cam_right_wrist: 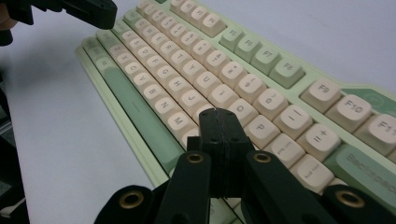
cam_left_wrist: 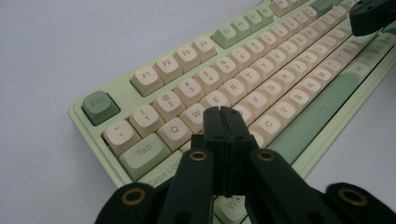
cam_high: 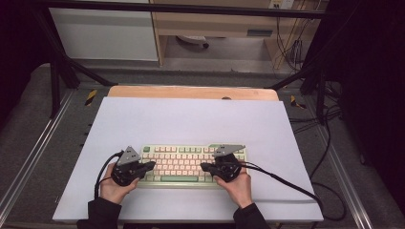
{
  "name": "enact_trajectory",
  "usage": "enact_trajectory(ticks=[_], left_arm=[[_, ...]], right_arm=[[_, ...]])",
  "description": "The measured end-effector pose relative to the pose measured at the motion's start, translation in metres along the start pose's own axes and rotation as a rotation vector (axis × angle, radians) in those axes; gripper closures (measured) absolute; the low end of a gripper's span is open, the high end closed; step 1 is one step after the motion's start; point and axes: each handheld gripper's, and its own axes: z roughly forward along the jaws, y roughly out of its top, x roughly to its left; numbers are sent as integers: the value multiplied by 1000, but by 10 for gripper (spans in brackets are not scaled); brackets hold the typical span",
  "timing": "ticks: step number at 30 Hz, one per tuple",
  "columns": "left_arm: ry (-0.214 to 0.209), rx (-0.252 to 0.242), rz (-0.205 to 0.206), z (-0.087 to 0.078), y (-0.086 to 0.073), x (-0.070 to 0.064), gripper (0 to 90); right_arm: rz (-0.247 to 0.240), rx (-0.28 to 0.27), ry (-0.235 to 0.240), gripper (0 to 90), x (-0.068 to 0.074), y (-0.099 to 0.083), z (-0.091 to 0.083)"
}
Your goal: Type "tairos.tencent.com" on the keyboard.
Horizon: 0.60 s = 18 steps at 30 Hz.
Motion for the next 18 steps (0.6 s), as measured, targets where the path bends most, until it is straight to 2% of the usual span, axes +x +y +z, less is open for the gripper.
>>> enact_trajectory(ticks=[18], left_arm=[[-33, 19, 34, 16, 11, -19, 897]], right_arm=[[22, -24, -21, 900, -12, -14, -21]])
